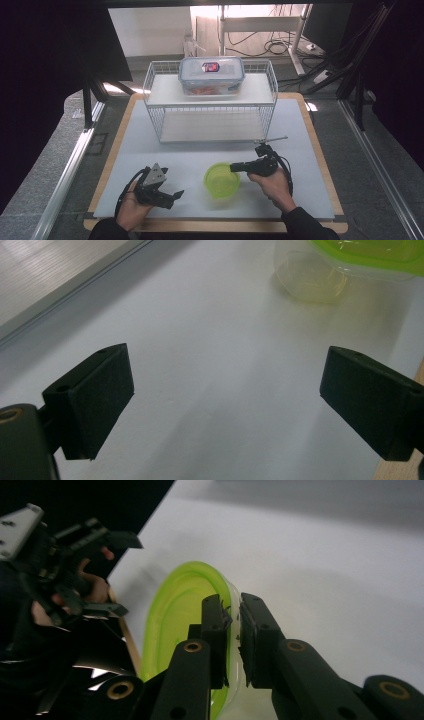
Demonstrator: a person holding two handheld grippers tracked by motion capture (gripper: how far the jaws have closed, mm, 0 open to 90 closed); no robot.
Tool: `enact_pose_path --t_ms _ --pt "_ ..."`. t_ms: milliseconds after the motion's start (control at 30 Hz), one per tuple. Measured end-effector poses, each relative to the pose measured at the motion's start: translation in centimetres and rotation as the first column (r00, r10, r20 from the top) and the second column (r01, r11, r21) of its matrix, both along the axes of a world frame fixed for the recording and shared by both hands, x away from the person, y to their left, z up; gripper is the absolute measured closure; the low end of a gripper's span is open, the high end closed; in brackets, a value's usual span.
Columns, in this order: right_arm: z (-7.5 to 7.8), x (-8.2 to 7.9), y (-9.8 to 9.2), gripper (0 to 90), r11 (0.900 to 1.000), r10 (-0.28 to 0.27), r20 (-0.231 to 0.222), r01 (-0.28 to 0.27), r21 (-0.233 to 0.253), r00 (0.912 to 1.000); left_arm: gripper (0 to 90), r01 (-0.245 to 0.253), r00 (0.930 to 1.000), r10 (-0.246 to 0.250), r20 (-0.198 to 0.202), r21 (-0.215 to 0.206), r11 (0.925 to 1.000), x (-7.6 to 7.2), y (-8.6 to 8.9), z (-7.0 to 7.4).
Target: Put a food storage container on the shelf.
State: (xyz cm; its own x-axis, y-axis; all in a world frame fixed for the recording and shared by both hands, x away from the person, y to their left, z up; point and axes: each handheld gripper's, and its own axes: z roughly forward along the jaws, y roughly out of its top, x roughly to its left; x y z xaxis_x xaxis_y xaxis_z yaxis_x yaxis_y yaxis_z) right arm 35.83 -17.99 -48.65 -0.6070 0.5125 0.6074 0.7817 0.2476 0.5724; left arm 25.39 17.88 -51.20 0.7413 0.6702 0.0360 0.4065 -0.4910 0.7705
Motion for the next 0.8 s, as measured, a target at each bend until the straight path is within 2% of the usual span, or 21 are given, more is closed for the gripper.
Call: enact_pose_path --t_ms 100,300,500,567,633,700,800 --pt "0.3 0.0 -0.1 82.8 1.000 -0.002 0.006 0.002 -0.003 1.0000 7.1 0.001 1.0000 -0.001 0.002 0.001 1.0000 0.0 0.0 0.0" --pt "0.7 0.1 -0.5 84.3 0.998 -0.010 -0.013 0.011 0.055 0.9999 7.1 0.001 1.0000 -0.001 0.005 0.000 1.0000 0.0 0.0 0.1" --pt "0.6 0.3 -0.6 84.1 0.998 -0.018 -0.002 0.018 0.056 0.9998 7.1 0.003 1.0000 -0.003 0.004 0.001 1.0000 0.0 0.0 0.1" --pt "0.8 0.2 -0.4 83.6 0.999 0.010 0.012 -0.011 0.050 0.9999 7.1 0.005 1.0000 -0.005 0.004 0.002 1.0000 0.0 0.0 0.0" --pt "0.9 -0.1 -0.1 82.8 0.999 0.020 0.043 -0.021 0.032 0.9989 7.1 0.007 1.0000 -0.007 0.004 0.003 1.0000 0.0 -0.1 0.0" --pt "0.9 -0.3 0.2 81.5 0.999 0.028 0.048 -0.030 0.036 0.9985 7.1 0.007 1.0000 -0.007 0.006 0.005 1.0000 0.0 -0.1 0.0" --pt "0.8 -0.5 0.7 81.1 0.999 0.039 0.062 -0.039 0.010 0.9973 7.1 0.006 1.0000 -0.007 0.007 0.003 1.0000 -0.1 -0.1 0.1"
